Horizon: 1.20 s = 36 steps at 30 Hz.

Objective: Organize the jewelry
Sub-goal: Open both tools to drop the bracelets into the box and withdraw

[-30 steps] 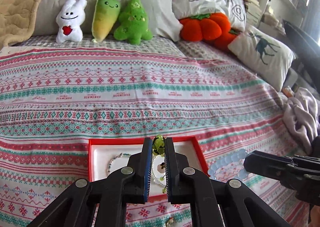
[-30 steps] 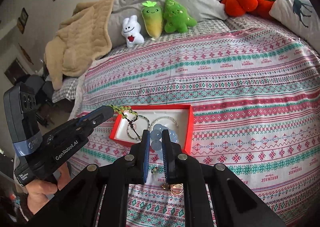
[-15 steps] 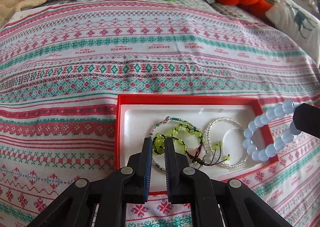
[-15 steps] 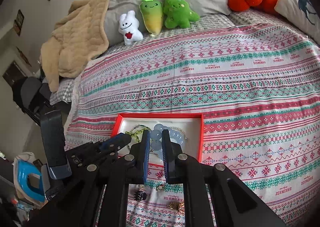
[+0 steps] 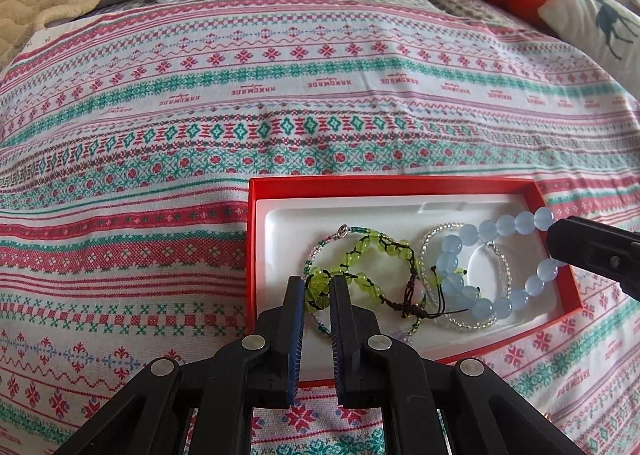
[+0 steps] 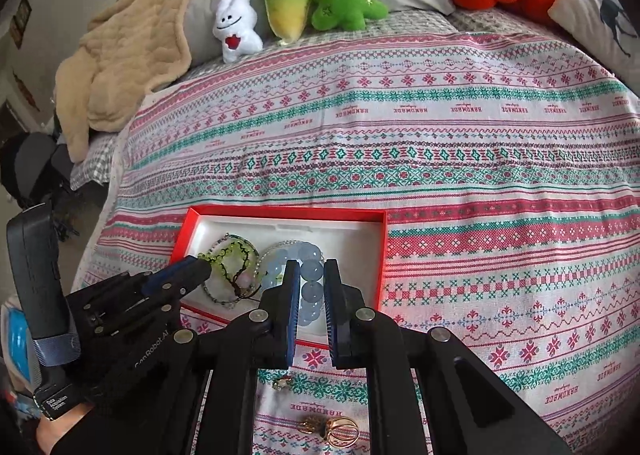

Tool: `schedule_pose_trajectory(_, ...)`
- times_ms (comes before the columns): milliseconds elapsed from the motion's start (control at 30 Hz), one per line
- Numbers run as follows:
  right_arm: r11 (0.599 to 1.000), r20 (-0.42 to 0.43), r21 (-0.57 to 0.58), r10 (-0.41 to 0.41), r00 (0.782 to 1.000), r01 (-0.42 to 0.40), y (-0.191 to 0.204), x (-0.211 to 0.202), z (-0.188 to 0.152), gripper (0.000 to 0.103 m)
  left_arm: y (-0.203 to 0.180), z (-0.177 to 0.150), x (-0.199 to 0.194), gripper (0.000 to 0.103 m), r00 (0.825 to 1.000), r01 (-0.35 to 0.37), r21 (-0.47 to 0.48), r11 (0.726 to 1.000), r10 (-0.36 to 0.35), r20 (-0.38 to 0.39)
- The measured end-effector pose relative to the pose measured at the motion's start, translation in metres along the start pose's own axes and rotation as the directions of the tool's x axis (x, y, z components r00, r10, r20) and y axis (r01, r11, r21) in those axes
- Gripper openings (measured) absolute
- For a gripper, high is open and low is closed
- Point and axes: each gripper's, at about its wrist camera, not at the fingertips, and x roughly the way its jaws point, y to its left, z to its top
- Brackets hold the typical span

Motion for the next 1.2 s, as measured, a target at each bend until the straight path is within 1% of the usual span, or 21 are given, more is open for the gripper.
schedule_pose_trajectory(133, 1.000, -0.013, 0.017, 0.009, 1.000, -0.009, -0.004, 0.001, 0.000, 0.014, -0.002, 0.000, -0.004, 0.011, 1.000, -0.001, 0.010, 1.000, 0.001, 0.005)
schedule_pose_trajectory(233, 1.000, -0.031, 0.018, 0.023, 0.999, -0.023, -0.004, -0.002, -0.002, 0.014, -0.006, -0.001, -0.010, 0.024, 1.000, -0.003, 0.022, 1.000, 0.003, 0.012)
schedule_pose_trajectory(267, 0.999, -0.030, 0.018, 0.027, 0.999, -0.027, -0.004, -0.005, -0.002, 0.015, -0.007, -0.001, -0.013, 0.031, 1.000, -0.002, 0.025, 1.000, 0.002, 0.015)
schedule_pose_trajectory(300, 1.000, -0.027, 0.016, 0.028, 0.999, -0.027, -0.004, -0.008, -0.003, 0.018, -0.008, -0.002, -0.016, 0.038, 1.000, -0.001, 0.027, 1.000, 0.000, 0.020)
schedule_pose_trajectory(433, 0.999, -0.014, -0.001, 0.041, 0.999, -0.041, -0.002, -0.022, -0.009, 0.031, -0.014, -0.005, -0.028, 0.049, 0.999, -0.001, 0.050, 0.999, -0.001, 0.032)
schedule_pose_trajectory(500, 0.999, -0.010, -0.014, 0.045, 0.999, -0.045, 0.000, -0.029, -0.013, 0.034, -0.015, -0.008, -0.035, 0.061, 0.999, -0.001, 0.060, 0.998, -0.001, 0.036)
schedule_pose_trajectory(533, 0.999, -0.009, -0.020, 0.044, 0.999, -0.044, 0.000, -0.032, -0.015, 0.036, -0.015, -0.010, -0.038, 0.064, 0.999, -0.002, 0.062, 0.998, -0.001, 0.038)
schedule_pose_trajectory(600, 0.999, -0.009, -0.032, 0.041, 0.999, -0.041, 0.000, -0.037, -0.020, 0.037, -0.015, -0.015, -0.043, 0.073, 0.999, -0.004, 0.060, 0.998, 0.002, 0.039)
schedule_pose_trajectory(633, 0.999, -0.010, -0.037, 0.039, 0.999, -0.039, 0.000, -0.039, -0.023, 0.039, -0.014, -0.017, -0.046, 0.076, 0.999, -0.010, 0.056, 0.998, 0.008, 0.037)
schedule_pose_trajectory(667, 0.998, -0.010, -0.040, 0.037, 0.999, -0.038, 0.000, -0.042, -0.026, 0.040, -0.013, -0.020, -0.047, 0.080, 0.999, -0.018, 0.051, 0.999, 0.016, 0.034)
schedule_pose_trajectory(700, 0.998, -0.010, -0.042, 0.037, 0.999, -0.038, -0.001, -0.044, -0.028, 0.043, -0.012, -0.023, -0.049, 0.083, 0.999, -0.027, 0.044, 0.999, 0.025, 0.030)
schedule_pose_trajectory(800, 0.998, -0.005, -0.052, 0.034, 0.999, -0.034, -0.002, -0.053, -0.037, 0.053, -0.009, -0.035, -0.053, 0.088, 0.998, -0.059, 0.036, 0.998, 0.058, 0.016)
schedule_pose_trajectory(900, 0.998, -0.008, -0.063, 0.025, 1.000, -0.025, -0.003, -0.059, -0.047, 0.060, -0.006, -0.046, -0.056, 0.092, 0.996, -0.088, 0.041, 0.995, 0.088, -0.003)
schedule_pose_trajectory(1067, 0.996, -0.025, -0.090, -0.013, 1.000, 0.011, -0.006, -0.060, -0.064, 0.064, 0.003, -0.064, -0.060, 0.099, 0.996, -0.086, 0.034, 0.996, 0.087, -0.035)
schedule_pose_trajectory(1200, 0.992, -0.056, -0.117, -0.043, 0.997, 0.036, -0.010, -0.058, -0.080, 0.067, 0.010, -0.079, -0.059, 0.100, 0.994, -0.076, 0.024, 0.997, 0.078, -0.073)
